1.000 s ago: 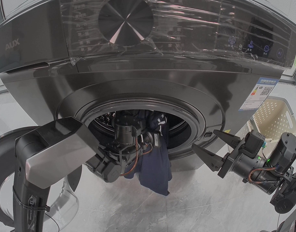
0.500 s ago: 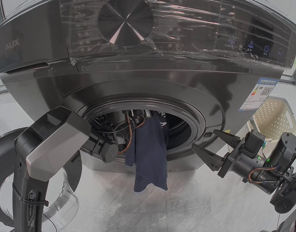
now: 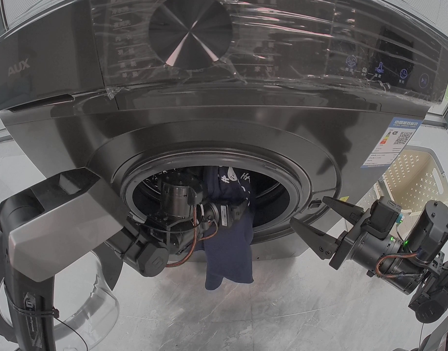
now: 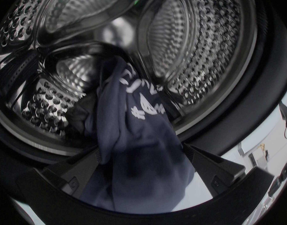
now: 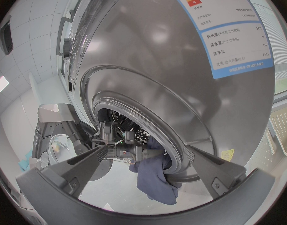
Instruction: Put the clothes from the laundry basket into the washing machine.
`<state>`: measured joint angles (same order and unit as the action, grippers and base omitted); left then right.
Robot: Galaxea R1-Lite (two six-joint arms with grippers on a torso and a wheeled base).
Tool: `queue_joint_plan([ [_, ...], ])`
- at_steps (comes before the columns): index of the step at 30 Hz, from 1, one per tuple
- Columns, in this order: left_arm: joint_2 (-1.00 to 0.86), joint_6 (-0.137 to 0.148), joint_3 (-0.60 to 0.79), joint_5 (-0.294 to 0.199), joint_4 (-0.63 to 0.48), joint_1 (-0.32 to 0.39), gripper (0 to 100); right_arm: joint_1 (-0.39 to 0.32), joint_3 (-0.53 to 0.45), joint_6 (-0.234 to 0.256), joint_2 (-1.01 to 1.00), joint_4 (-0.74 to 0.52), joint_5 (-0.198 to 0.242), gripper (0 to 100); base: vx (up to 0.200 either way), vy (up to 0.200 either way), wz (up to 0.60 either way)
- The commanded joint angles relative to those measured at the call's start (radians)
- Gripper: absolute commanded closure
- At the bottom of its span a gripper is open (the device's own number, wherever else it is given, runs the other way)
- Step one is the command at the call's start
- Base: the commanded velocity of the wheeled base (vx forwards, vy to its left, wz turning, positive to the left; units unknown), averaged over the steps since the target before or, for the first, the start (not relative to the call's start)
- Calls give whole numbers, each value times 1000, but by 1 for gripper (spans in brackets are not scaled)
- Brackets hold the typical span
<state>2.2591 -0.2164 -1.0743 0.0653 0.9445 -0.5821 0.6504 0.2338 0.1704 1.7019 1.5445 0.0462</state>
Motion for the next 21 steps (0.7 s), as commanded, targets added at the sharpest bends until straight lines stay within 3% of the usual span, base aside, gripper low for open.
queue_joint_plan([
  [1,-50,12,91,-19,-27,-15,0,3,-1,0,2,0,0,0,0,0,0],
  [6,20,15,73,-24,-16,-7,0,9,-1,0,1,0,0,0,0,0,0],
  [7,33,15,68,-29,-15,-7,100,9,-1,0,1,0,0,0,0,0,0],
  [12,69,14,33,-33,2,-12,100,9,1,0,1,0,0,0,0,0,0],
  [21,120,-9,-191,1,76,4,100,8,1,0,-1,0,0,0,0,0,0],
])
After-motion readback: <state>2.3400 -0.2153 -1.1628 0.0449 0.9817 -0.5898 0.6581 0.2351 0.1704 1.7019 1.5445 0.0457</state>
